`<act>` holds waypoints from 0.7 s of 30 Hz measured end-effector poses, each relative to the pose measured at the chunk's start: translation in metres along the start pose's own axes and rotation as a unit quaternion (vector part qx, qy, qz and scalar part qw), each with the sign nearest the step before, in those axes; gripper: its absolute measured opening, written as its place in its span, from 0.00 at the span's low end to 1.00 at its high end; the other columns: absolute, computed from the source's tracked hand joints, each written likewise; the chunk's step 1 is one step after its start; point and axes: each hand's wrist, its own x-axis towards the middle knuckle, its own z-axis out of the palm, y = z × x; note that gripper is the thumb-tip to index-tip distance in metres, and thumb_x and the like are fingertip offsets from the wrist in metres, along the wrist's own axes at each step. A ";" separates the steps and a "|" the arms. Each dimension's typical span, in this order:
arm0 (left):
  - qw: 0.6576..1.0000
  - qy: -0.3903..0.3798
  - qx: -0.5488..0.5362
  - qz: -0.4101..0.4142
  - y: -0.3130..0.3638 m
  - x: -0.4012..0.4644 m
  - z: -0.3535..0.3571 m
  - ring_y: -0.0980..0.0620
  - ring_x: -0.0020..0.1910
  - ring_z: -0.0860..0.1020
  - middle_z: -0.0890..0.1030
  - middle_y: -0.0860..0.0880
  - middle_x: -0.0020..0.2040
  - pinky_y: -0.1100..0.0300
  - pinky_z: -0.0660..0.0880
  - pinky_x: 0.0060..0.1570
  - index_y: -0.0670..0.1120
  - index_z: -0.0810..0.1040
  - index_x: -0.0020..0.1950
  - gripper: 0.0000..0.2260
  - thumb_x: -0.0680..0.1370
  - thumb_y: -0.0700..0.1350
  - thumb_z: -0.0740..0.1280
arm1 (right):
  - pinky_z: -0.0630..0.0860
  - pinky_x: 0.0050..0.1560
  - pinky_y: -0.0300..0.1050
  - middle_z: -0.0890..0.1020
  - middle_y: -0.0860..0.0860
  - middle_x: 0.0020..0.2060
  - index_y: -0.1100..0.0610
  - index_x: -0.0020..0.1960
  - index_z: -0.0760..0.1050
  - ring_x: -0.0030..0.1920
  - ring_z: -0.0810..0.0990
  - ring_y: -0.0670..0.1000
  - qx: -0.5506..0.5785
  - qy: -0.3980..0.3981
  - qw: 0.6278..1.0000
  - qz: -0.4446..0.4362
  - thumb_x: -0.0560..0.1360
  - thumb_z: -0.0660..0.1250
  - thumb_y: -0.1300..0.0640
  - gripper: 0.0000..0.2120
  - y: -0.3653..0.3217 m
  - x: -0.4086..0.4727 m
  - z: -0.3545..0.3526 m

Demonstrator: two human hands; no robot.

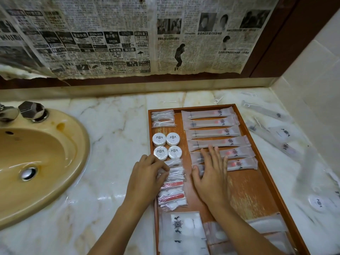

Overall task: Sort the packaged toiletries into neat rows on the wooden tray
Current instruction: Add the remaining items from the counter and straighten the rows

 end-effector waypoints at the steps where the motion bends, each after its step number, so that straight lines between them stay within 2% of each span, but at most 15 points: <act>1: 1.000 0.002 -0.007 -0.004 0.000 0.000 0.000 0.55 0.47 0.71 0.76 0.57 0.46 0.59 0.71 0.46 0.53 0.82 0.47 0.05 0.73 0.46 0.75 | 0.38 0.77 0.52 0.56 0.50 0.79 0.52 0.76 0.62 0.79 0.45 0.49 0.000 -0.001 1.000 0.001 0.77 0.52 0.42 0.30 0.000 0.000 0.000; 7: 0.999 0.017 -0.036 -0.017 0.001 -0.002 -0.006 0.58 0.51 0.70 0.74 0.60 0.49 0.61 0.70 0.49 0.54 0.80 0.51 0.06 0.75 0.46 0.72 | 0.36 0.77 0.51 0.55 0.49 0.79 0.51 0.77 0.60 0.79 0.44 0.49 0.007 -0.010 1.000 0.007 0.77 0.52 0.43 0.30 0.000 -0.002 -0.001; 11: 0.998 0.029 -0.050 -0.030 0.004 -0.001 -0.009 0.58 0.52 0.70 0.75 0.59 0.50 0.62 0.71 0.51 0.53 0.80 0.53 0.08 0.76 0.44 0.71 | 0.42 0.78 0.53 0.56 0.49 0.79 0.51 0.77 0.60 0.79 0.47 0.49 0.031 -0.006 0.999 0.004 0.78 0.51 0.44 0.29 0.000 -0.003 -0.002; 14: 0.995 0.036 -0.074 -0.048 0.012 0.001 -0.011 0.58 0.53 0.71 0.75 0.58 0.51 0.61 0.72 0.52 0.54 0.79 0.54 0.08 0.77 0.43 0.69 | 0.40 0.78 0.53 0.56 0.48 0.79 0.51 0.77 0.61 0.79 0.46 0.47 0.057 -0.009 0.998 0.001 0.78 0.50 0.45 0.29 -0.001 -0.004 -0.003; 18: 0.993 0.041 -0.099 -0.052 0.038 0.008 -0.009 0.59 0.56 0.72 0.75 0.59 0.53 0.64 0.71 0.54 0.55 0.79 0.52 0.08 0.79 0.43 0.67 | 0.44 0.78 0.57 0.54 0.45 0.79 0.47 0.77 0.58 0.79 0.45 0.48 0.141 0.003 0.989 0.034 0.78 0.50 0.47 0.27 -0.001 -0.007 -0.010; 21: 0.993 0.030 -0.107 -0.038 0.062 0.019 -0.002 0.61 0.57 0.70 0.74 0.61 0.55 0.68 0.67 0.54 0.58 0.78 0.51 0.09 0.79 0.43 0.66 | 0.49 0.78 0.59 0.56 0.43 0.78 0.47 0.76 0.60 0.78 0.46 0.44 0.213 0.038 0.975 0.057 0.78 0.53 0.51 0.25 0.003 -0.006 -0.023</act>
